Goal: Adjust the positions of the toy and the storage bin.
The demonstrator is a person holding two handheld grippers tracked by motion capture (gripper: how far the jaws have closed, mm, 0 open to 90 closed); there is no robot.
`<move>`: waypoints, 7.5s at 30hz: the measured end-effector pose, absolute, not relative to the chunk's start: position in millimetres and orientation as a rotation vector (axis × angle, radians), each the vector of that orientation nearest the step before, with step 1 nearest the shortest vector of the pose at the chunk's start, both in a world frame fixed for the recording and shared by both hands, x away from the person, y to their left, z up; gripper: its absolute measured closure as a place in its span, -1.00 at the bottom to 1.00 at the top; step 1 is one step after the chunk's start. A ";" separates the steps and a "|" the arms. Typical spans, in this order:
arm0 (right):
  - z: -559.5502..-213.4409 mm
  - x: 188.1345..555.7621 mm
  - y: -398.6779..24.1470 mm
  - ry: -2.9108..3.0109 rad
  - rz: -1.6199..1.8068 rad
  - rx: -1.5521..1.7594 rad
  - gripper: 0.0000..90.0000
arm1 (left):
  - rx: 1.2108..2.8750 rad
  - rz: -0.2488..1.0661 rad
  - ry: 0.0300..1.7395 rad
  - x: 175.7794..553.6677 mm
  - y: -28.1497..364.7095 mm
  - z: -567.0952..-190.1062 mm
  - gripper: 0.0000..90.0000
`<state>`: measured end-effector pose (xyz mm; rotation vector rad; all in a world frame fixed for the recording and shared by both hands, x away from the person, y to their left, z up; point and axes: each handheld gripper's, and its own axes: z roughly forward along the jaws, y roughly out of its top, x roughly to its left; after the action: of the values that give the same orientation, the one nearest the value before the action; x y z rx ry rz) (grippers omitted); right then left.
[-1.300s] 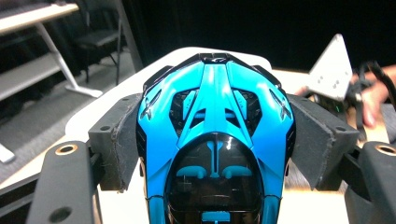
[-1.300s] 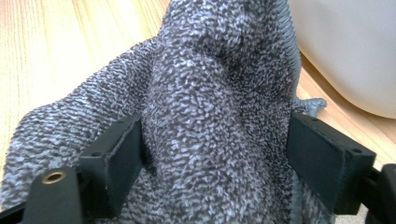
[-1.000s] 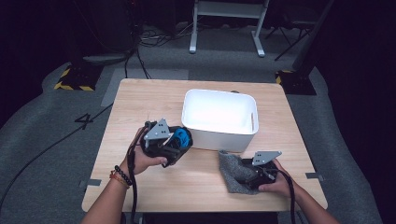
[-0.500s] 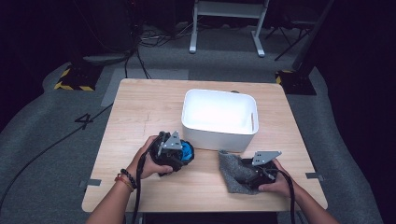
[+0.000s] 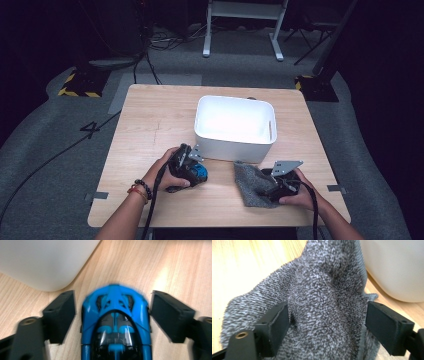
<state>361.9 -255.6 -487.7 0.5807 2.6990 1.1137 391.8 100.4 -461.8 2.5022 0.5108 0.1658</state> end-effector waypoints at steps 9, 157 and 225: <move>-458.4 357.5 -272.8 2.610 1.168 0.579 -0.55 | 2.316 0.193 0.566 394.6 121.5 -442.4 -0.63; -489.8 330.5 -305.5 2.740 1.072 0.670 0.22 | 1.971 0.488 0.717 354.4 179.2 -389.7 -0.65; -476.1 359.4 -379.3 2.308 1.074 1.003 -0.39 | 2.376 0.155 0.542 348.6 190.3 -497.1 -0.46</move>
<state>359.4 -379.3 -476.1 1.0026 2.3079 1.0743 348.6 190.3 -497.1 2.3764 0.5415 0.1550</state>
